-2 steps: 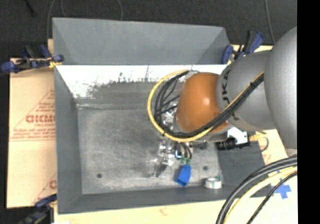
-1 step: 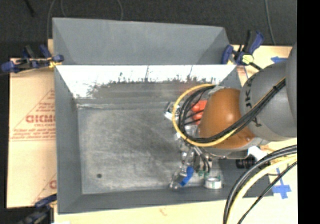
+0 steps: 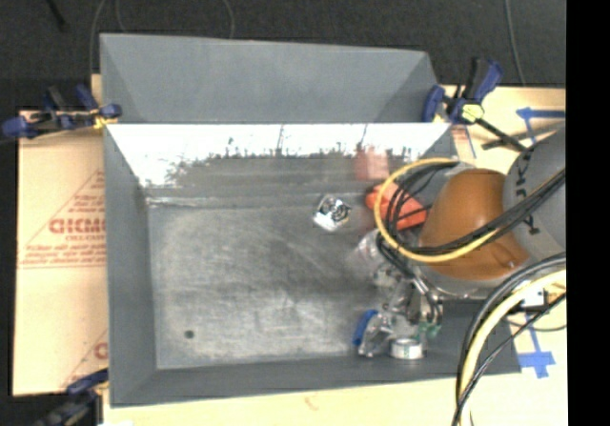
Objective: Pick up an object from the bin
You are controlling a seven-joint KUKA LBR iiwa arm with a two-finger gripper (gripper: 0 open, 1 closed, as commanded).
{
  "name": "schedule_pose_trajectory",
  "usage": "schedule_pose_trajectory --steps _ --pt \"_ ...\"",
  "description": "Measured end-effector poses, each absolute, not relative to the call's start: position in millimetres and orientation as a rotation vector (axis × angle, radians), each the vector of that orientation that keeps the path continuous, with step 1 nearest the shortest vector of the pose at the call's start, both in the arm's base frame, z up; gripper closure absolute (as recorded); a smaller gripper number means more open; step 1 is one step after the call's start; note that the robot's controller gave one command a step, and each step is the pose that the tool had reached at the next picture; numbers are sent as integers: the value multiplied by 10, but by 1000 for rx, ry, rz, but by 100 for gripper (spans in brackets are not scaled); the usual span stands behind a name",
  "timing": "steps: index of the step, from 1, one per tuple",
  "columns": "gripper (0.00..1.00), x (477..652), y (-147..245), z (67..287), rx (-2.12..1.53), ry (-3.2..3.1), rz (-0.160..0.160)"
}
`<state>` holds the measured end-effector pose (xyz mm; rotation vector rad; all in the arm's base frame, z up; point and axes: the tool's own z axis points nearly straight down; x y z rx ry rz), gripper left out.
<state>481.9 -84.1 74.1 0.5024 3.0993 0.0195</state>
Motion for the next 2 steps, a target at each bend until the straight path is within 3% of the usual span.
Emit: schedule_pose_trajectory --steps 1,2 --pt "100 4847 -867 769 509 3086 10" --pt "100 4960 -973 2039 508 3088 1"
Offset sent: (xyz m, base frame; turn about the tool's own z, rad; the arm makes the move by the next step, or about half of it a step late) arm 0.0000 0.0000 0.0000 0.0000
